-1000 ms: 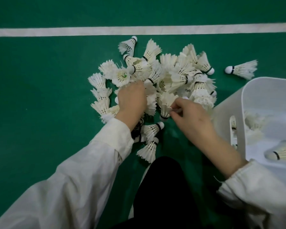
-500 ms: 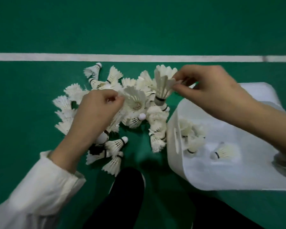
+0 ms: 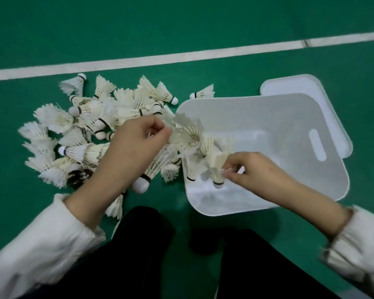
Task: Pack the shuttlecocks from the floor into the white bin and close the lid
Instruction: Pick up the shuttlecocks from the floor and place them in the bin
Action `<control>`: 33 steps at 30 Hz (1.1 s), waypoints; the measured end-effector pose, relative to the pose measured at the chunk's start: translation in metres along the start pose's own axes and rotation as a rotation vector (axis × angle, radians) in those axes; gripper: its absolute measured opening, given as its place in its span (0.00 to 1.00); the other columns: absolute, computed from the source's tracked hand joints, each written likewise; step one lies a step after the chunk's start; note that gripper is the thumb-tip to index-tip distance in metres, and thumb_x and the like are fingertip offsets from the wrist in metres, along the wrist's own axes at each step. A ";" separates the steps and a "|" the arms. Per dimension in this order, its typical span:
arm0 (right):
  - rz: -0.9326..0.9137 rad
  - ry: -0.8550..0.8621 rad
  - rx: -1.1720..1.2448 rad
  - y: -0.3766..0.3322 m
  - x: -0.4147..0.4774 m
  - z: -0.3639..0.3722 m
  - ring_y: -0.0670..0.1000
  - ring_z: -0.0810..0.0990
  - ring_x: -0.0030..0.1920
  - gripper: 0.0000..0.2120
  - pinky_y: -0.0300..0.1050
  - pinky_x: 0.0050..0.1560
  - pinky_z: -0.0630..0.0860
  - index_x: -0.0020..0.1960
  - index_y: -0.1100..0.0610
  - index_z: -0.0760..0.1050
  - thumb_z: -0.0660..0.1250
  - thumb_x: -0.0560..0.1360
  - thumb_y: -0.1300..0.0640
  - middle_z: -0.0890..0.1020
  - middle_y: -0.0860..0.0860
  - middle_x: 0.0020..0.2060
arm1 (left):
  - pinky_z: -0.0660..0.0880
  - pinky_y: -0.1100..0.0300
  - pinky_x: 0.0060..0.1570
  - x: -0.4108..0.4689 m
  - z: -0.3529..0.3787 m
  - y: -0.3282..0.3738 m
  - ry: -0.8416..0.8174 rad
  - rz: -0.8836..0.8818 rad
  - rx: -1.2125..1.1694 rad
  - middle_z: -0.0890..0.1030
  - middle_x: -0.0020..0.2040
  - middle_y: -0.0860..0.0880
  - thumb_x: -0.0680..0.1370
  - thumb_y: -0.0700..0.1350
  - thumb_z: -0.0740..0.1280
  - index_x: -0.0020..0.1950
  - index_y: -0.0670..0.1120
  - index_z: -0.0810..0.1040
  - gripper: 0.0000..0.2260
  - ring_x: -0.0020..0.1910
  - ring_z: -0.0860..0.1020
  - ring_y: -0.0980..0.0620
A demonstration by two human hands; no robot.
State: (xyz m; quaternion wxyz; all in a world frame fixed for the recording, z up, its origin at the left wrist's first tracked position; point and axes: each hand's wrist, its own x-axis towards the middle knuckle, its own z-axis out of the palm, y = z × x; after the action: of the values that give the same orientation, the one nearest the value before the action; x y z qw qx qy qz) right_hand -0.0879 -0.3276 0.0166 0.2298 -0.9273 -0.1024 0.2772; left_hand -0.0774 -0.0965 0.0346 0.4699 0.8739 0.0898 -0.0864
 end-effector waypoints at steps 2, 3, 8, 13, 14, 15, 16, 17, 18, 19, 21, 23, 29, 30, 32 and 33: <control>-0.003 -0.079 -0.033 0.007 0.011 0.014 0.49 0.78 0.46 0.05 0.40 0.42 0.67 0.46 0.53 0.79 0.65 0.74 0.58 0.81 0.50 0.42 | 0.68 0.73 0.32 -0.001 0.006 0.002 0.003 -0.011 -0.003 0.80 0.33 0.58 0.75 0.50 0.67 0.37 0.50 0.78 0.08 0.31 0.74 0.65; -0.011 -0.114 -0.044 0.008 0.017 0.020 0.50 0.77 0.46 0.06 0.40 0.42 0.67 0.47 0.54 0.79 0.64 0.74 0.58 0.81 0.50 0.42 | 0.68 0.73 0.32 0.000 0.007 0.002 0.005 -0.013 -0.005 0.80 0.32 0.59 0.74 0.50 0.67 0.37 0.50 0.78 0.08 0.31 0.74 0.65; -0.045 -0.289 -0.001 0.012 0.042 0.044 0.49 0.74 0.44 0.07 0.36 0.37 0.68 0.49 0.58 0.79 0.63 0.74 0.61 0.78 0.50 0.41 | 0.70 0.63 0.39 0.003 0.012 0.001 0.005 -0.010 -0.004 0.80 0.32 0.58 0.74 0.50 0.67 0.38 0.50 0.78 0.07 0.34 0.76 0.62; -0.102 -0.374 -0.133 0.020 0.060 0.070 0.53 0.77 0.56 0.10 0.42 0.54 0.73 0.54 0.61 0.78 0.61 0.76 0.64 0.80 0.55 0.55 | 0.70 0.68 0.38 0.003 0.018 0.000 -0.006 -0.001 -0.001 0.79 0.32 0.57 0.74 0.49 0.68 0.38 0.50 0.78 0.06 0.34 0.75 0.61; -0.105 -0.375 -0.149 0.022 0.063 0.073 0.54 0.77 0.57 0.11 0.43 0.57 0.73 0.55 0.60 0.78 0.60 0.76 0.64 0.80 0.55 0.56 | 0.70 0.68 0.38 0.003 0.020 0.000 -0.011 0.001 0.004 0.79 0.33 0.55 0.74 0.49 0.68 0.38 0.50 0.78 0.06 0.35 0.76 0.60; -0.107 -0.376 -0.160 0.023 0.066 0.076 0.54 0.76 0.59 0.12 0.43 0.59 0.72 0.57 0.60 0.77 0.60 0.77 0.64 0.79 0.55 0.58 | 0.70 0.68 0.38 0.003 0.021 0.000 -0.015 0.002 0.009 0.79 0.34 0.54 0.74 0.49 0.68 0.38 0.50 0.78 0.06 0.35 0.76 0.59; -0.110 -0.378 -0.171 0.024 0.067 0.077 0.54 0.75 0.61 0.13 0.43 0.61 0.71 0.59 0.59 0.76 0.60 0.77 0.64 0.78 0.55 0.60 | 0.70 0.70 0.37 0.003 0.022 0.000 -0.018 0.005 0.016 0.79 0.35 0.53 0.74 0.49 0.68 0.38 0.50 0.78 0.06 0.36 0.76 0.59; -0.113 -0.386 -0.176 0.025 0.066 0.075 0.54 0.74 0.62 0.14 0.43 0.62 0.70 0.61 0.57 0.75 0.62 0.76 0.63 0.76 0.54 0.62 | 0.69 0.72 0.36 0.003 0.023 0.000 -0.021 0.010 0.024 0.79 0.35 0.53 0.74 0.49 0.68 0.38 0.50 0.78 0.06 0.35 0.75 0.60; -0.114 -0.394 -0.167 0.024 0.064 0.072 0.54 0.73 0.63 0.16 0.43 0.62 0.69 0.63 0.56 0.74 0.63 0.76 0.61 0.75 0.53 0.63 | 0.68 0.73 0.35 0.003 0.023 0.000 -0.025 0.017 0.031 0.79 0.35 0.53 0.74 0.49 0.68 0.37 0.50 0.78 0.06 0.35 0.75 0.61; -0.109 -0.391 -0.132 0.023 0.060 0.066 0.53 0.72 0.64 0.16 0.43 0.63 0.69 0.63 0.54 0.73 0.65 0.75 0.60 0.75 0.52 0.63 | 0.68 0.74 0.34 0.003 0.023 0.000 -0.029 0.021 0.032 0.79 0.35 0.53 0.74 0.49 0.68 0.37 0.51 0.78 0.07 0.35 0.75 0.61; -0.078 -0.314 0.010 0.017 0.048 0.043 0.50 0.72 0.63 0.15 0.42 0.62 0.68 0.61 0.52 0.74 0.66 0.75 0.58 0.75 0.49 0.63 | 0.68 0.76 0.34 0.003 0.023 0.001 -0.027 0.018 0.017 0.80 0.35 0.54 0.74 0.49 0.67 0.37 0.51 0.78 0.07 0.35 0.76 0.63; -0.090 -0.032 0.169 0.007 0.032 0.014 0.46 0.77 0.56 0.09 0.42 0.58 0.72 0.53 0.49 0.76 0.67 0.74 0.58 0.78 0.47 0.56 | 0.68 0.76 0.34 0.004 0.022 0.001 -0.016 0.013 0.000 0.79 0.34 0.56 0.74 0.49 0.68 0.37 0.51 0.78 0.07 0.34 0.76 0.64; -0.496 0.358 0.075 -0.023 0.003 -0.015 0.44 0.74 0.40 0.16 0.46 0.35 0.76 0.59 0.51 0.70 0.66 0.72 0.57 0.67 0.46 0.61 | 0.70 0.71 0.34 0.004 0.022 0.005 -0.030 0.030 0.004 0.80 0.34 0.56 0.74 0.50 0.67 0.38 0.51 0.78 0.07 0.35 0.77 0.63; -0.517 0.335 0.008 -0.026 0.008 -0.008 0.44 0.74 0.41 0.14 0.47 0.34 0.76 0.57 0.53 0.72 0.64 0.72 0.55 0.69 0.49 0.63 | 0.70 0.69 0.35 0.003 0.023 0.006 -0.045 0.045 0.015 0.80 0.35 0.55 0.74 0.50 0.67 0.38 0.51 0.78 0.07 0.35 0.77 0.63; -0.528 0.329 -0.058 -0.030 0.016 0.003 0.48 0.76 0.43 0.09 0.47 0.34 0.77 0.47 0.56 0.77 0.63 0.72 0.54 0.74 0.53 0.62 | 0.71 0.65 0.37 0.001 0.023 0.006 -0.064 0.073 0.047 0.80 0.35 0.55 0.74 0.50 0.67 0.38 0.51 0.77 0.06 0.36 0.77 0.62; -0.516 0.334 -0.058 -0.029 0.017 0.004 0.48 0.76 0.43 0.07 0.48 0.35 0.78 0.43 0.57 0.78 0.64 0.72 0.55 0.75 0.53 0.62 | 0.71 0.63 0.38 0.000 0.022 0.005 -0.067 0.079 0.052 0.80 0.36 0.55 0.74 0.50 0.67 0.38 0.51 0.77 0.06 0.37 0.77 0.62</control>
State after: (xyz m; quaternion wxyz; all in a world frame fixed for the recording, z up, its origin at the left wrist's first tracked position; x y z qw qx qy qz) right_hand -0.0779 -0.2948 0.0196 0.2795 -0.9096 -0.3032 0.0502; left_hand -0.0772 -0.1174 0.0270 0.4530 0.8852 0.0369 -0.0994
